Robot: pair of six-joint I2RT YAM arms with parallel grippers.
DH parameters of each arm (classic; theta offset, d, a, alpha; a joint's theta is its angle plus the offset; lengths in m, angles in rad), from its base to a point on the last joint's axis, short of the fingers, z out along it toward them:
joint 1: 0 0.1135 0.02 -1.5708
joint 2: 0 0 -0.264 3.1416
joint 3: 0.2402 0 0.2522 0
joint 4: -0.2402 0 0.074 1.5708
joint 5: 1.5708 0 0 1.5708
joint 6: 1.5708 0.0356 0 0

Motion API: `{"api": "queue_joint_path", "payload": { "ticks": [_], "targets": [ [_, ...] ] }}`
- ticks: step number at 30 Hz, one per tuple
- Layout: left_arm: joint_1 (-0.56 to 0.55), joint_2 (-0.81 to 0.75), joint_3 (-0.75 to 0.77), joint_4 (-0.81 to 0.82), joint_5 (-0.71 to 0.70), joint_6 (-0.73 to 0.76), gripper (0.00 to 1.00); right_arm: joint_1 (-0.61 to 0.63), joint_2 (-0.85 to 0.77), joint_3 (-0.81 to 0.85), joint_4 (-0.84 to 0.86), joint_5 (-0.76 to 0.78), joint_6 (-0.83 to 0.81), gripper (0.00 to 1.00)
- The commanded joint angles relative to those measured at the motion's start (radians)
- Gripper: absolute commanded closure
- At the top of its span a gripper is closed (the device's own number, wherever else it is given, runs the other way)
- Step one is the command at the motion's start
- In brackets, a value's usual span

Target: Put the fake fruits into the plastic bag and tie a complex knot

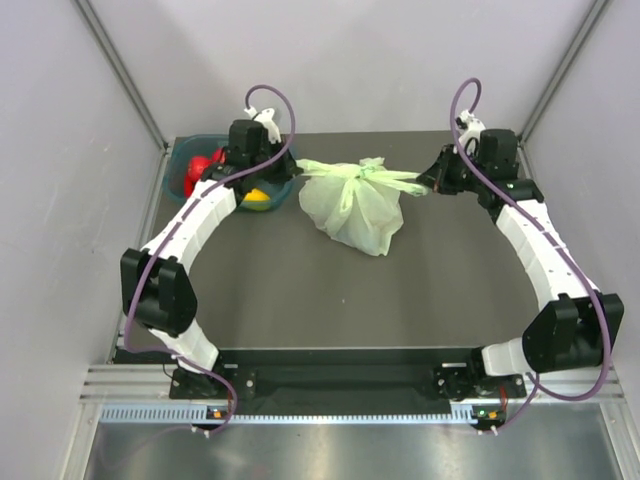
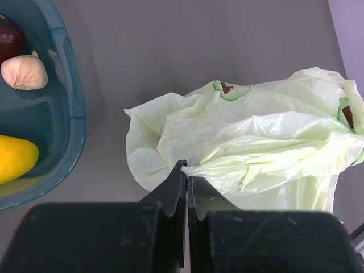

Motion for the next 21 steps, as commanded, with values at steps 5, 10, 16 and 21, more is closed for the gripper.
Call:
{"api": "queue_joint_path", "payload": {
  "ticks": [5, 10, 16, 21],
  "targets": [
    [0.158, -0.048, -0.134, 0.048, -0.305, 0.009, 1.00, -0.089, -0.042, -0.098, 0.007, 0.407, -0.070, 1.00],
    [0.158, -0.047, -0.154, 0.058, -0.319, 0.006, 1.00, -0.088, -0.056, -0.115, 0.011, 0.494, -0.082, 1.00],
    [0.176, -0.058, -0.132, 0.032, -0.349, 0.017, 1.00, -0.088, -0.074, -0.114, 0.010, 0.540, -0.091, 1.00],
    [0.191, -0.070, -0.140, 0.018, -0.362, 0.035, 1.00, -0.088, -0.076, -0.131, 0.018, 0.554, -0.088, 1.00]
  ]
}}
